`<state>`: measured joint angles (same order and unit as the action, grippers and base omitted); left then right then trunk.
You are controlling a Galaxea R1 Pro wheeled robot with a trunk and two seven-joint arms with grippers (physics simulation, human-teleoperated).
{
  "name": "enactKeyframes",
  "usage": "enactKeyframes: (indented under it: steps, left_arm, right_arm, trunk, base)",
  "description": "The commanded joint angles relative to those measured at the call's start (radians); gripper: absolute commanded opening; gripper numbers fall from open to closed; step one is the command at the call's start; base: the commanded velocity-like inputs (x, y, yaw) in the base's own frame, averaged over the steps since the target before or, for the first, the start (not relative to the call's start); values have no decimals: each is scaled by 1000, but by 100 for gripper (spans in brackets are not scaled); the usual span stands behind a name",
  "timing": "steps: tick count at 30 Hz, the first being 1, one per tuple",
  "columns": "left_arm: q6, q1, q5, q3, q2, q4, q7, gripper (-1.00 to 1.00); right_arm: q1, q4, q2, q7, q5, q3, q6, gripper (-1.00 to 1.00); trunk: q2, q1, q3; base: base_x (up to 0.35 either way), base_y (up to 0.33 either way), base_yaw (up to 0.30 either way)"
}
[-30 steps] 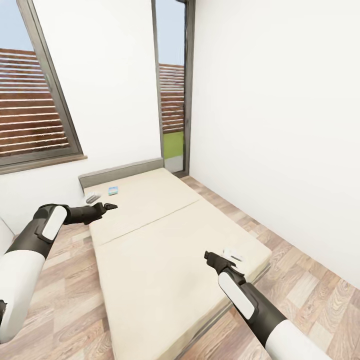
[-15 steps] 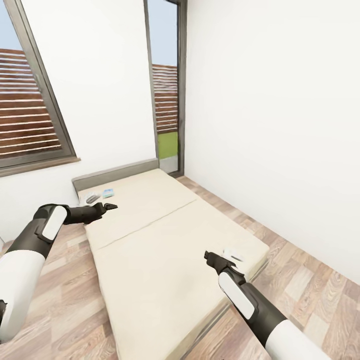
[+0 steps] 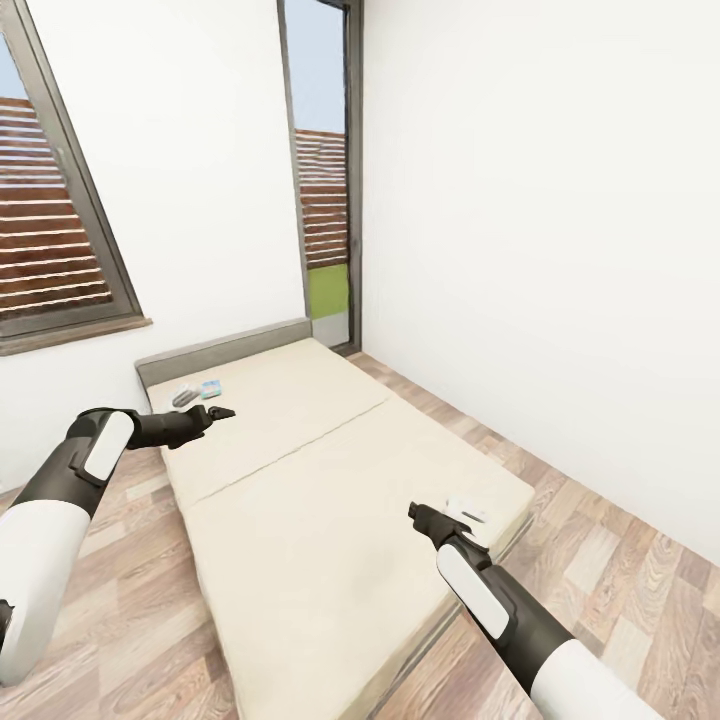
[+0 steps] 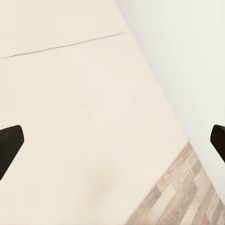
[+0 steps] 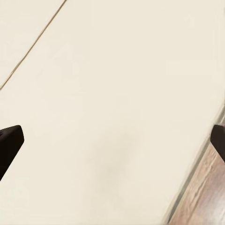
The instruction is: Put all the toys in the child's room - the three board games (two on the bed and one on the table), the two jigsaw puzzles on the table, and the tennis ball on the table - inside the toy box on the table in the child's room.
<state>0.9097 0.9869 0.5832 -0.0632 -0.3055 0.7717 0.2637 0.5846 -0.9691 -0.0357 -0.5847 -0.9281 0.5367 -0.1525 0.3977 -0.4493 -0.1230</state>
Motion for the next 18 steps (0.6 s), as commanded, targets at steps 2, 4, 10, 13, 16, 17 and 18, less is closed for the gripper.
enactKeyframes:
  steps: [2, 4, 10, 13, 16, 17, 18]
  left_arm:
    - [5, 1, -6, -3, 0, 0, 8, 100]
    - [5, 1, -6, -3, 0, 0, 8, 100]
    - [5, 1, -6, -3, 0, 0, 7, 100]
    - [5, 1, -6, -3, 0, 0, 8, 100]
    - [5, 1, -6, -3, 0, 0, 8, 100]
    - [5, 1, -6, -3, 0, 0, 8, 100]
    - [5, 1, -6, -3, 0, 0, 8, 100]
  right_arm:
    - [1, -2, -1, -7, -3, 3, -4, 100]
    - [1, -2, -1, -7, -3, 3, -4, 100]
    - [1, -2, -1, -6, -3, 3, -4, 100]
    - [1, -2, -1, -6, -3, 3, -4, 100]
    - [1, -2, -1, -6, -3, 3, -4, 100]
    - [1, -2, -1, -6, -3, 3, -4, 100]
    - [1, -2, -1, -6, -3, 3, -4, 100]
  trunk:
    - [2, -1, -2]
    - [2, -1, -1]
    - [2, -1, 3]
    - [2, -1, 5]
    - [2, -1, 8]
    - [2, -1, 9]
    - [2, -1, 10]
  base:
    - [0, 220, -26]
    - [0, 243, -78]
    - [0, 266, -166]
    - [0, 238, -216]
    - [0, 132, -226]
    - [0, 83, -229]
    - [0, 53, -231]
